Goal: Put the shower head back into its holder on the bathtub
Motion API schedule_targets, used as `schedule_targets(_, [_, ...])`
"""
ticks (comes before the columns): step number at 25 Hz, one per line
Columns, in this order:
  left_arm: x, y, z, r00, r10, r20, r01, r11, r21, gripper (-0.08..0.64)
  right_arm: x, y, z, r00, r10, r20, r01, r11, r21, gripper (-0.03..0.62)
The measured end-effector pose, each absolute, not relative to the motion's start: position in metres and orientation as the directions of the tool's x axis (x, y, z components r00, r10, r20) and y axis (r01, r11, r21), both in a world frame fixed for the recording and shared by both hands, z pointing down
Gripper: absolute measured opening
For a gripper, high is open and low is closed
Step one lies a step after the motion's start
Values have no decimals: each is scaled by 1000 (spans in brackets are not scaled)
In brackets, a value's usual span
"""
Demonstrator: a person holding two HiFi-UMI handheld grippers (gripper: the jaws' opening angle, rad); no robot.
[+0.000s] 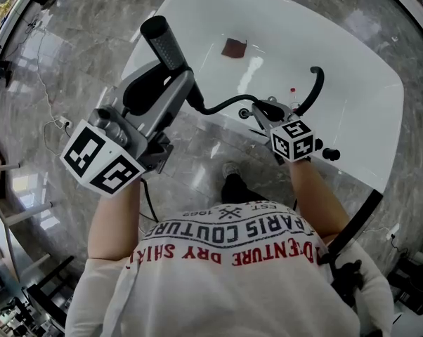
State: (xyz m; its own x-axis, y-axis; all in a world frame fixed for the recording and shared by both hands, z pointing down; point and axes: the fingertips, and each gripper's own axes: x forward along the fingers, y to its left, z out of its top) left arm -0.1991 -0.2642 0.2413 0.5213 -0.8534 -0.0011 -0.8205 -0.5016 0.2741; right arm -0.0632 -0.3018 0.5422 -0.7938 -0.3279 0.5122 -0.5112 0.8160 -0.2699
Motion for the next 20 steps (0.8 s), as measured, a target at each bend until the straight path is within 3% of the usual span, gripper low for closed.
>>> schedule_targets(20, [-195,-268,293,542,-838,65,-797,-488,356,120,-71,-281,626,-715,-251,652,-536,797,-280,71])
